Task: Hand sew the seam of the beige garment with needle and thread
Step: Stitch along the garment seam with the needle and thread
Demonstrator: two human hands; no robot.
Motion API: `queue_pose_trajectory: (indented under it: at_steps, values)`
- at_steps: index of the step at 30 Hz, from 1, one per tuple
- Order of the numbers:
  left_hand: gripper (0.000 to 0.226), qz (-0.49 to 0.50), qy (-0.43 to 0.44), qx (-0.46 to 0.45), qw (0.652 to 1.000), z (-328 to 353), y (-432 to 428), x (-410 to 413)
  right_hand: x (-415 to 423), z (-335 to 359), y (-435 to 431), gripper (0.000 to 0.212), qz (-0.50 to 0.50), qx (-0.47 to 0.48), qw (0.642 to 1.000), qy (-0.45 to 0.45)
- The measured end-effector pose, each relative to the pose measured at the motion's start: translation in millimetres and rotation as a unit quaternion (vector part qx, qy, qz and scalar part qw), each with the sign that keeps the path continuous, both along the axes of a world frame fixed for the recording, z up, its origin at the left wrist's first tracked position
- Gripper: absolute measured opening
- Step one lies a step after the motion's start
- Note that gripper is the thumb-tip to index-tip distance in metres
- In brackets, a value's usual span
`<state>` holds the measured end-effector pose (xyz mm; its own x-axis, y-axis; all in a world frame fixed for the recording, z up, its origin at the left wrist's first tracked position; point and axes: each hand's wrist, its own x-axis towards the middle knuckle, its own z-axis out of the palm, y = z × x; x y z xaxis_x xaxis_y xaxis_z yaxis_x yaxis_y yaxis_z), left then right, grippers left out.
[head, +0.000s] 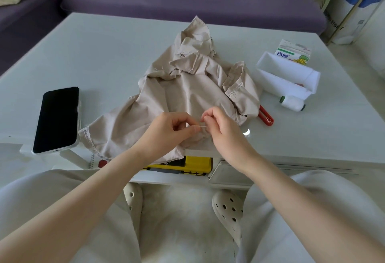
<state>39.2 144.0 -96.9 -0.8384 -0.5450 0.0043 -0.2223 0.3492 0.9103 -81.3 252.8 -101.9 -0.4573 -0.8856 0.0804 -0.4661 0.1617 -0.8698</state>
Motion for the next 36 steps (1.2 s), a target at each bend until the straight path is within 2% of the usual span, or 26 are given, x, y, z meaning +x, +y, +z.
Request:
queue_pose_trajectory:
  at_steps: [6, 9, 17, 21, 24, 26, 27, 29, 32, 34, 36]
  values:
    - [0.010, -0.005, 0.014, 0.042, 0.999, -2, -3, 2, -27, -2, -5, 0.015, -0.139, -0.023, 0.989, -0.034]
    - [0.011, -0.008, 0.034, 0.072, 0.997, 3, -1, 5, -39, -4, -4, 0.018, -0.201, -0.015, 0.979, -0.021]
    - [0.021, -0.035, 0.095, 0.134, 0.986, 21, 5, 11, -45, -14, -4, 0.021, -0.251, 0.023, 0.968, 0.018]
    - [0.011, -0.038, 0.123, 0.159, 0.979, 24, 5, 15, -44, -14, -3, 0.020, -0.252, 0.031, 0.967, 0.020]
    - [0.023, -0.016, 0.143, 0.171, 0.975, 25, 3, 17, -43, -15, -2, 0.024, -0.250, 0.048, 0.967, -0.010]
    - [0.019, 0.005, 0.147, 0.164, 0.976, 25, 2, 15, -41, -16, -2, 0.022, -0.238, 0.060, 0.969, -0.020]
    - [0.024, 0.020, 0.143, 0.152, 0.978, 24, 1, 14, -40, -18, -1, 0.018, -0.226, 0.062, 0.972, -0.001]
    - [0.029, 0.059, 0.129, 0.134, 0.981, 21, -2, 12, -37, -24, 0, 0.012, -0.199, 0.064, 0.973, 0.096]
    - [0.016, 0.132, 0.087, 0.094, 0.983, 14, -8, 11, -32, -29, 2, 0.008, -0.177, 0.001, 0.961, 0.211]
    - [0.012, 0.171, 0.052, 0.043, 0.983, 8, -13, 11, -28, -25, 2, 0.009, -0.146, -0.062, 0.963, 0.217]
    - [0.012, 0.193, 0.011, -0.013, 0.981, 4, -17, 10, -23, -21, 4, 0.012, -0.096, -0.083, 0.976, 0.179]
